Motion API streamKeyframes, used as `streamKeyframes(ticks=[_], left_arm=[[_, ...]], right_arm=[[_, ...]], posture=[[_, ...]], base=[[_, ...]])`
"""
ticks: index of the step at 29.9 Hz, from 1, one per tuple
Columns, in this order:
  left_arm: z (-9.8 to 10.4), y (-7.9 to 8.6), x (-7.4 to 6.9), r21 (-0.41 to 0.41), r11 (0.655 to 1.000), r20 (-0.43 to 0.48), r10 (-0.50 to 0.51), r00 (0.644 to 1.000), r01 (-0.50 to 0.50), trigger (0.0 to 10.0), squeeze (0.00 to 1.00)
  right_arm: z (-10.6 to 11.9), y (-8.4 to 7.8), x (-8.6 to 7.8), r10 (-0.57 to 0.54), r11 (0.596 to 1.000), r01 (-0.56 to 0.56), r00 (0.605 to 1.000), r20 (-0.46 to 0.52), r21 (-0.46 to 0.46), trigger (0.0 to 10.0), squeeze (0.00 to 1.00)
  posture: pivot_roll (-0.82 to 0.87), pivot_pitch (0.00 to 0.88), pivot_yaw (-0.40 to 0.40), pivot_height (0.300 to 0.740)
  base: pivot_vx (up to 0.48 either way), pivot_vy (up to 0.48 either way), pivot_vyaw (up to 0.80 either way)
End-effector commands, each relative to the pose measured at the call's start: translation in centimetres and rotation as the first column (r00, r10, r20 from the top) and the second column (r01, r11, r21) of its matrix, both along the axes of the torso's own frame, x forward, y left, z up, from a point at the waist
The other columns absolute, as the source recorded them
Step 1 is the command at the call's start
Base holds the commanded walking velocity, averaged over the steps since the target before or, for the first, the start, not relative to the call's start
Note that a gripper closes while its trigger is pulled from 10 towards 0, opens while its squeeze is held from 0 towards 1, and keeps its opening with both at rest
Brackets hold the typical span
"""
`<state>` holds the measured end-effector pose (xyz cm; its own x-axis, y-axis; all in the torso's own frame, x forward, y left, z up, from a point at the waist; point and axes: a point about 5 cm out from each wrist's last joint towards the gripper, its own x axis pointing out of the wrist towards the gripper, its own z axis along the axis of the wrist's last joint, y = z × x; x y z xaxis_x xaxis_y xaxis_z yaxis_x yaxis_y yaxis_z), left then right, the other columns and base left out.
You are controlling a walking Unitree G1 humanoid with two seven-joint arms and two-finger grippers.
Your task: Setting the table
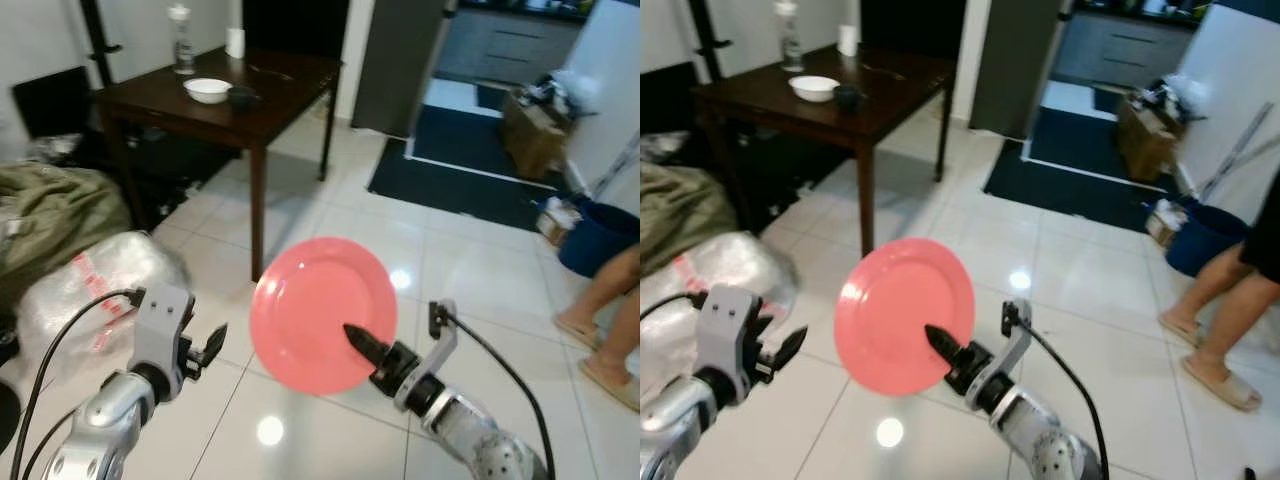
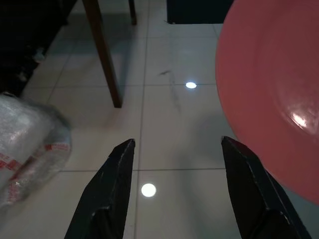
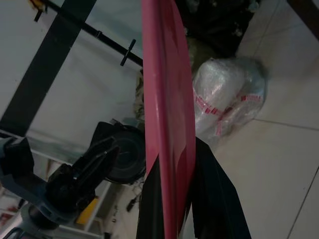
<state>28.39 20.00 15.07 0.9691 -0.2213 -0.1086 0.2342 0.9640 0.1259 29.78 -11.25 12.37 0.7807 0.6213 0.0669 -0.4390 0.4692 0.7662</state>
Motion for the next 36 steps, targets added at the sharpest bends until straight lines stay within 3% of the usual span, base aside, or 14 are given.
streamKeyframes(ticks=[1, 8, 15, 22, 29, 36], left_arm=[[-0.1, 0.0, -0.2, 0.001, 1.000, 0.002, 0.007, 1.000, -0.007, 10.0, 0.00], [-0.3, 0.4, -0.3, 0.008, 0.998, 0.017, 0.058, 0.998, -0.058, 10.0, 0.00], [0.1, 0.1, -0.2, 0.046, 0.996, 0.080, 0.074, 0.994, -0.078, 10.0, 0.00], [0.2, -1.5, 0.5, 0.077, 0.992, 0.167, 0.085, 0.982, -0.099, 10.0, 0.00], [1.0, -4.1, 1.2, 0.068, 0.998, 0.214, 0.000, 0.977, -0.015, 10.0, 0.00], [1.1, -4.7, 1.4, 0.058, 0.998, 0.229, -0.012, 0.973, -0.002, 10.0, 0.00]], right_arm=[[-0.1, -0.3, 0.0, 0.001, 0.999, -0.001, 1.000, -0.003, 0.032, 10.0, 0.00], [-1.3, 1.1, -1.1, 0.073, 0.995, -0.072, 0.997, -0.011, 0.075, 10.0, 0.00], [-0.7, 0.5, -1.5, 0.078, 0.993, -0.081, 0.996, 0.030, 0.088, 10.0, 0.00], [-0.4, 0.4, -1.6, 0.073, 0.994, -0.077, 0.996, 0.048, 0.077, 10.0, 0.00], [-0.4, -0.1, -1.7, 0.060, 0.996, -0.063, 0.997, 0.050, 0.065, 10.0, 0.00], [-0.4, -0.4, -1.7, 0.049, 0.997, -0.052, 0.998, 0.048, 0.053, 10.0, 0.00]], posture=[[0.17, 0.078, 0.001, 0.740], [0.17, 0.081, 0.005, 0.740], [0.15, 0.089, 0.005, 0.740], [0.13, 0.096, -0.006, 0.740], [0.11, 0.102, -0.007, 0.740], [0.10, 0.102, -0.008, 0.740]], base=[[0.000, 0.000, -0.78], [0.000, 0.000, -0.78], [0.000, 0.000, -0.78], [0.359, 0.000, -0.11], [0.480, 0.000, 0.00], [0.480, 0.000, 0.00]])
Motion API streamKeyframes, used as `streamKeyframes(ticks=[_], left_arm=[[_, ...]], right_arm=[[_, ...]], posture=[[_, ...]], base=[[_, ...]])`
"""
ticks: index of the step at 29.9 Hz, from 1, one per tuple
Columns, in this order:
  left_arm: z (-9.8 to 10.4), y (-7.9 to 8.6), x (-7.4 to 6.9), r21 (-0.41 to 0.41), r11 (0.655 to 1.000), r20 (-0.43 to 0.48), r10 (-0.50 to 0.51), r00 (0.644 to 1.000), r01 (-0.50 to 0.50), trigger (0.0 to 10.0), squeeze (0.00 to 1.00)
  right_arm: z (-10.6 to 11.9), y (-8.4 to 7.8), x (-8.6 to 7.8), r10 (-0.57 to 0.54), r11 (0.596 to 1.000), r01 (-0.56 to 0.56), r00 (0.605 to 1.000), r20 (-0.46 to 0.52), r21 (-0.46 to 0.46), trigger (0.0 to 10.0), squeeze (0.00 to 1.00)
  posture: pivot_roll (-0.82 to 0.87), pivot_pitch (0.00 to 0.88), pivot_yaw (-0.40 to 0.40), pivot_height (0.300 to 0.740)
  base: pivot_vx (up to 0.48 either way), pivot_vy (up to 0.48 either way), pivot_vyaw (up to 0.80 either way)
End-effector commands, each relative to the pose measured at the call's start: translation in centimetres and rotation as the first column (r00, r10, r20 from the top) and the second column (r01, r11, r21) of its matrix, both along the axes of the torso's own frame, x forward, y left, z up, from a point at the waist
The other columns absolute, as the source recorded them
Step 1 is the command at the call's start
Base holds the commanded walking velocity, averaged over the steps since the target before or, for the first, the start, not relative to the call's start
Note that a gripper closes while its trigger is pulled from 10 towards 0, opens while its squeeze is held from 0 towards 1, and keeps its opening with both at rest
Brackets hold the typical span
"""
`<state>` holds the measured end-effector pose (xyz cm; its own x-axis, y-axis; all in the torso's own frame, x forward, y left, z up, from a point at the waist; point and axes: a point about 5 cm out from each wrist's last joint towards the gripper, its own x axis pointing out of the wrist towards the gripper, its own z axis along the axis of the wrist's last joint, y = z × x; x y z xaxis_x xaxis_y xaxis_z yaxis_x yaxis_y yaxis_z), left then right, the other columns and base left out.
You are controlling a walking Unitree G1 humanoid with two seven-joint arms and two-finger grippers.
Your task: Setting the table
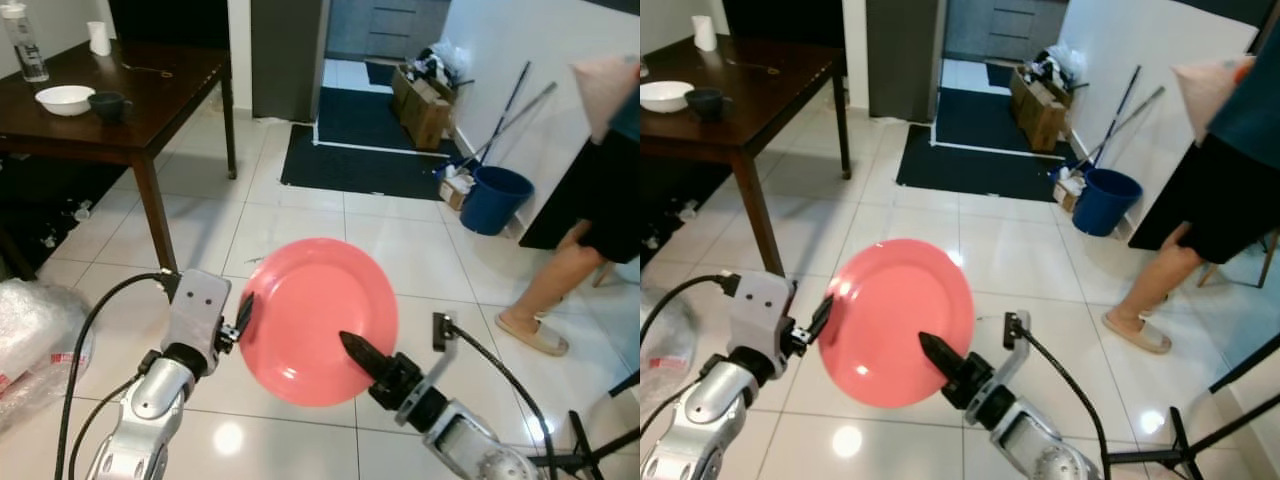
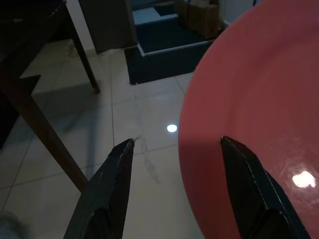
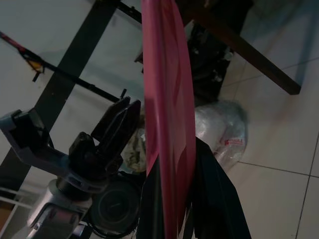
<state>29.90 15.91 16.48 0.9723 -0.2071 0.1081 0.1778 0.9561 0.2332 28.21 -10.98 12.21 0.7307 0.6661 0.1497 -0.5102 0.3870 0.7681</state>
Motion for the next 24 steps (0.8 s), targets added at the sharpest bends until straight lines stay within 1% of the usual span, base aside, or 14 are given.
streamKeyframes(ticks=[1, 15, 24], left_arm=[[-0.40, -0.76, -0.10, 0.000, 1.000, -0.002, -0.027, 1.000, 0.027, 10.0, 0.00], [-0.54, -1.44, 0.05, 0.003, 0.998, 0.002, -0.061, 0.998, 0.061, 10.0, 0.00], [-0.59, -1.42, 0.19, 0.005, 0.998, 0.004, -0.070, 0.998, 0.070, 10.0, 0.00]], right_arm=[[-0.29, -0.69, -0.14, -0.018, 1.000, 0.018, 1.000, -0.009, -0.014, 10.0, 0.00], [-0.28, -1.10, 0.03, -0.040, 0.999, 0.040, 0.999, -0.006, -0.021, 10.0, 0.00], [-0.38, -1.09, 0.02, -0.047, 0.999, 0.047, 0.999, -0.005, -0.022, 10.0, 0.00]], posture=[[0.10, 0.101, -0.007, 0.740], [0.10, 0.092, 0.003, 0.740], [0.09, 0.076, 0.015, 0.740]], base=[[0.480, 0.000, 0.00], [0.480, 0.000, 0.00], [0.480, 0.000, 0.00]])
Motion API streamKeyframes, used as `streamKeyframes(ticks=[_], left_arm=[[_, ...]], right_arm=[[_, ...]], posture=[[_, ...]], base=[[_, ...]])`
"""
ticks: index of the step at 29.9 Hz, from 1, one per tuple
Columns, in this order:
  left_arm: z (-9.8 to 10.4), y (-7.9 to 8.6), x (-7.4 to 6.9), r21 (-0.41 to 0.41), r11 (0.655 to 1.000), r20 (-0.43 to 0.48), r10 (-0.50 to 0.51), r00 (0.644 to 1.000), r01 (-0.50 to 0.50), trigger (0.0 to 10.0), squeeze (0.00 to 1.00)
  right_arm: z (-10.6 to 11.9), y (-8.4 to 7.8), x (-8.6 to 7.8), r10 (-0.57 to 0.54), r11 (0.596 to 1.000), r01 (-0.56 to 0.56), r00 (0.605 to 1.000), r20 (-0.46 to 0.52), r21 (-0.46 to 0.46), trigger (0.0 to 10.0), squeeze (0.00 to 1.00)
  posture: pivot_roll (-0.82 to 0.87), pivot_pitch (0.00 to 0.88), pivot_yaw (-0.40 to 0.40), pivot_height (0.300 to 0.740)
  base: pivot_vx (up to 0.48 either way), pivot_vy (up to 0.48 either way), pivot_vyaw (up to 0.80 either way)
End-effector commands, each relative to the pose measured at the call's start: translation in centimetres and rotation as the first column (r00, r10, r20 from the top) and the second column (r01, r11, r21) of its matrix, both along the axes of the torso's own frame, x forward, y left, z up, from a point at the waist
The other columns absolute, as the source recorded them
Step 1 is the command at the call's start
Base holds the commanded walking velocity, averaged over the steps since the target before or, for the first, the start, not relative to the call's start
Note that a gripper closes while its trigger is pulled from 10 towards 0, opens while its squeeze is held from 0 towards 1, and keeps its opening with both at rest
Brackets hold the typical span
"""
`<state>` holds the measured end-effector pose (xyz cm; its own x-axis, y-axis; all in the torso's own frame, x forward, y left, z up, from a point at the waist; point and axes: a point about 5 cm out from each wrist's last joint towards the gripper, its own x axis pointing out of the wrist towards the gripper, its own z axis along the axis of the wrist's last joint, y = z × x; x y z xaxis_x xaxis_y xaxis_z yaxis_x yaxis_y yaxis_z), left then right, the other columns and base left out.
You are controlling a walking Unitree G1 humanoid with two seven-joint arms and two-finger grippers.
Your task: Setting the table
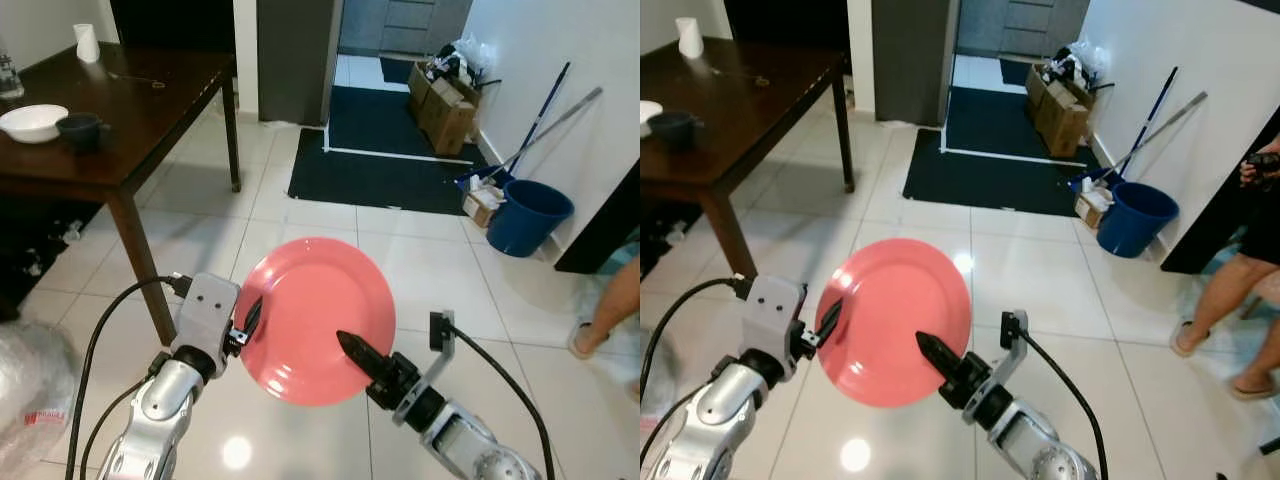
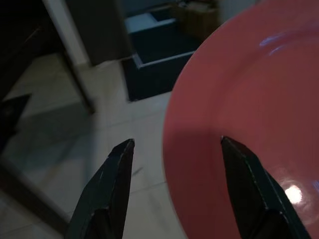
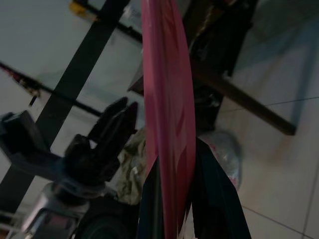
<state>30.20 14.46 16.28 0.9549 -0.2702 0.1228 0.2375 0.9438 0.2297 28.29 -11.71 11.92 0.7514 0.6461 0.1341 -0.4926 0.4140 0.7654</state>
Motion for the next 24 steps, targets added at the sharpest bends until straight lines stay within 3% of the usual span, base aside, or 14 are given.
streamKeyframes(ticks=[1, 6, 18, 24], left_arm=[[-0.41, 0.01, -0.07, 0.013, 1.000, -0.009, -0.006, 1.000, 0.006, 10.0, 0.00], [-0.53, 0.11, 0.14, 0.018, 1.000, -0.011, -0.010, 1.000, 0.011, 10.0, 0.00], [-0.43, 0.11, 0.49, 0.026, 0.999, -0.008, -0.023, 1.000, 0.024, 10.0, 0.00], [-0.54, 0.14, 0.43, 0.025, 0.999, -0.010, -0.025, 1.000, 0.025, 10.0, 0.00]], right_arm=[[-0.09, -0.36, -0.04, -0.020, 1.000, 0.020, 1.000, 0.002, -0.005, 10.0, 0.00], [-0.17, -0.34, 0.01, -0.028, 1.000, 0.028, 1.000, 0.003, -0.001, 10.0, 0.00], [-0.22, -0.61, 0.13, -0.060, 0.998, 0.060, 0.998, 0.008, 0.003, 10.0, 0.00], [-0.19, -0.71, 0.16, -0.071, 0.997, 0.071, 0.997, 0.010, 0.001, 10.0, 0.00]], posture=[[0.09, 0.076, 0.015, 0.740], [0.09, 0.055, 0.031, 0.740], [0.08, 0.054, 0.046, 0.740], [0.08, 0.060, 0.045, 0.740]], base=[[0.480, 0.000, 0.00], [0.480, 0.000, 0.00], [0.480, 0.000, -0.56], [0.480, 0.000, 0.00]])
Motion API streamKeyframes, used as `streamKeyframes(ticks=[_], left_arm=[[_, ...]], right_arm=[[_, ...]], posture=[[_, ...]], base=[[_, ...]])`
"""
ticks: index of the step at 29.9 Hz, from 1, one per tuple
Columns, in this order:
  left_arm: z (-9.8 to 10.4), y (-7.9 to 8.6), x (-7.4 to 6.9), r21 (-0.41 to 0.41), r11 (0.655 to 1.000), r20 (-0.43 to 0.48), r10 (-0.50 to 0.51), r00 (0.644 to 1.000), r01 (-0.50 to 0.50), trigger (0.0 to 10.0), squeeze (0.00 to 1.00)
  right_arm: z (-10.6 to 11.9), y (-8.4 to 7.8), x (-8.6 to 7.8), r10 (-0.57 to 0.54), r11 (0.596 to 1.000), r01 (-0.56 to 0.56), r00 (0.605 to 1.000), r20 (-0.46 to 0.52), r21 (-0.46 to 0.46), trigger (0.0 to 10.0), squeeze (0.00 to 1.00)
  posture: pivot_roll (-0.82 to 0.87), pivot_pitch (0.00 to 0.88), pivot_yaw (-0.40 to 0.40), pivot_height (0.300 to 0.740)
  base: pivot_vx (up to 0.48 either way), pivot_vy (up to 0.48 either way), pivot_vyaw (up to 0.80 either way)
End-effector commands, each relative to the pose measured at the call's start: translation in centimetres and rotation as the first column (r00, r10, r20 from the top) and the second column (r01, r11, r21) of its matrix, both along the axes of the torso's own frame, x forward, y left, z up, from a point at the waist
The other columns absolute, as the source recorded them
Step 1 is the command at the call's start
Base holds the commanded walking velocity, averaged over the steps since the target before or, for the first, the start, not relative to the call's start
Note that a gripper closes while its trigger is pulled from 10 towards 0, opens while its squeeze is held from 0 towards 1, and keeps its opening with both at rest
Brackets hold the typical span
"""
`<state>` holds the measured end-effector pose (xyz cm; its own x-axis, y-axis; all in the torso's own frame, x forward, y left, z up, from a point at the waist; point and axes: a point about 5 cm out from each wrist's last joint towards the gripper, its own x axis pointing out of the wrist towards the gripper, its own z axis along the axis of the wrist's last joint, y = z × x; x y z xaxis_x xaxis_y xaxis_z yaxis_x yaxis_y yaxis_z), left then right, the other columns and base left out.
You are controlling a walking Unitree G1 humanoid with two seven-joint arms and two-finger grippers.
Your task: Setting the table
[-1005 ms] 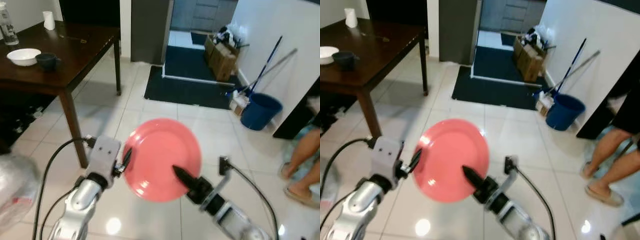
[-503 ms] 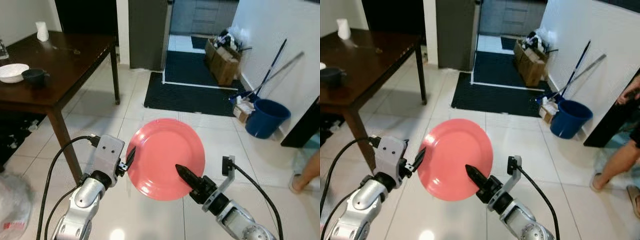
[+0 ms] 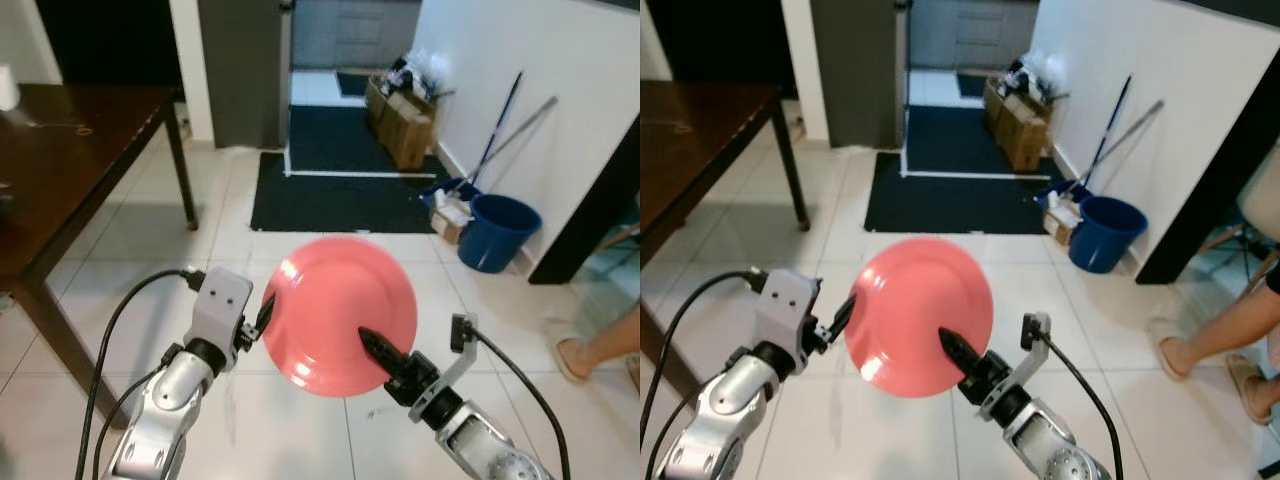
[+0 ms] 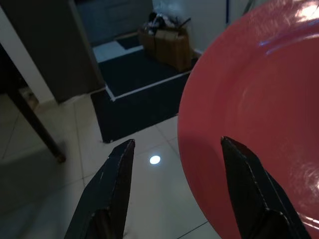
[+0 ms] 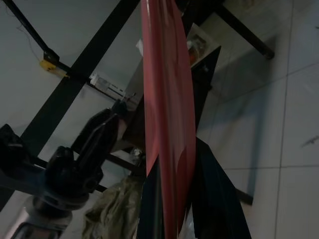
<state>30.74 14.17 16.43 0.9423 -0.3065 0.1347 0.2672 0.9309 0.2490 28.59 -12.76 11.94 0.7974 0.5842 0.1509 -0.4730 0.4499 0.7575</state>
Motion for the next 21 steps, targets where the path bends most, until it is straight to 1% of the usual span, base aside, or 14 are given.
streamKeyframes(ticks=[1, 14, 21], left_arm=[[-0.69, 0.43, -0.11, 0.010, 1.000, -0.027, 0.011, 1.000, -0.011, 10.0, 0.00], [-0.83, 0.46, -0.14, 0.010, 1.000, -0.032, 0.009, 0.999, -0.008, 10.0, 0.00], [-0.85, 0.51, -0.19, 0.011, 1.000, -0.034, 0.008, 0.999, -0.007, 10.0, 0.00]], right_arm=[[-0.21, 0.34, -0.15, 0.008, 1.000, -0.008, 1.000, -0.009, -0.002, 10.0, 0.00], [0.12, 0.16, -0.16, -0.010, 1.000, 0.010, 1.000, 0.004, -0.002, 10.0, 0.00], [0.52, -0.22, 0.02, -0.045, 0.999, 0.045, 0.999, 0.015, 0.020, 10.0, 0.00]], posture=[[0.08, 0.060, 0.045, 0.740], [0.08, 0.075, 0.047, 0.740], [0.08, 0.079, 0.050, 0.740]], base=[[0.480, 0.000, 0.00], [0.480, 0.000, 0.00], [0.480, 0.000, 0.00]])
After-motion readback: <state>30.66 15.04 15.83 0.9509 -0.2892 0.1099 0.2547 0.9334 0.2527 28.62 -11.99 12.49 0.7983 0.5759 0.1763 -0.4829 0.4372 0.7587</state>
